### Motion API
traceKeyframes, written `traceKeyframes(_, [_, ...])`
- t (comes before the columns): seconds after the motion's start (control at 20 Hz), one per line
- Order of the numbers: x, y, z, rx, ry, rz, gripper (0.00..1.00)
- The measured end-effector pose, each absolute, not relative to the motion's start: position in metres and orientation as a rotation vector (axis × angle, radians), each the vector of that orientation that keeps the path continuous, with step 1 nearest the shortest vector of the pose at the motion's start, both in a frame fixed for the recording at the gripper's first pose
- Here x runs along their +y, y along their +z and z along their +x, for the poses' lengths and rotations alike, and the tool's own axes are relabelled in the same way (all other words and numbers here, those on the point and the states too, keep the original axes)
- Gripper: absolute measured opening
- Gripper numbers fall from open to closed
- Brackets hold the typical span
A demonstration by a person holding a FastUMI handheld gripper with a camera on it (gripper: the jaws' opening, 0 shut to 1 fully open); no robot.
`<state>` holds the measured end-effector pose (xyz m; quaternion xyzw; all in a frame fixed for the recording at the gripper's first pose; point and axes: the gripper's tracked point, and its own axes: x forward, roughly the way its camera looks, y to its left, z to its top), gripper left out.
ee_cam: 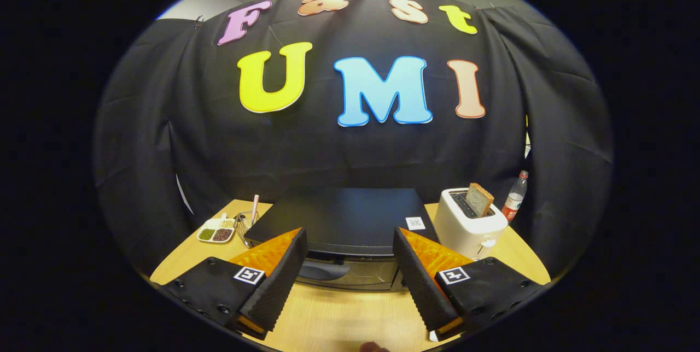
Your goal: Open the toaster oven, put the food inside, and close the toaster oven door.
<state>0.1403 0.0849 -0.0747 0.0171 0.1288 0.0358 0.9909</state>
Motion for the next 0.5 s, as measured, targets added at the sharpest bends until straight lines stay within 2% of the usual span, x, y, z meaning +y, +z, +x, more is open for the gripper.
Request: traceKeyframes(0.5, [0.124, -0.143, 0.178, 0.377, 0.042, 0.035, 1.0])
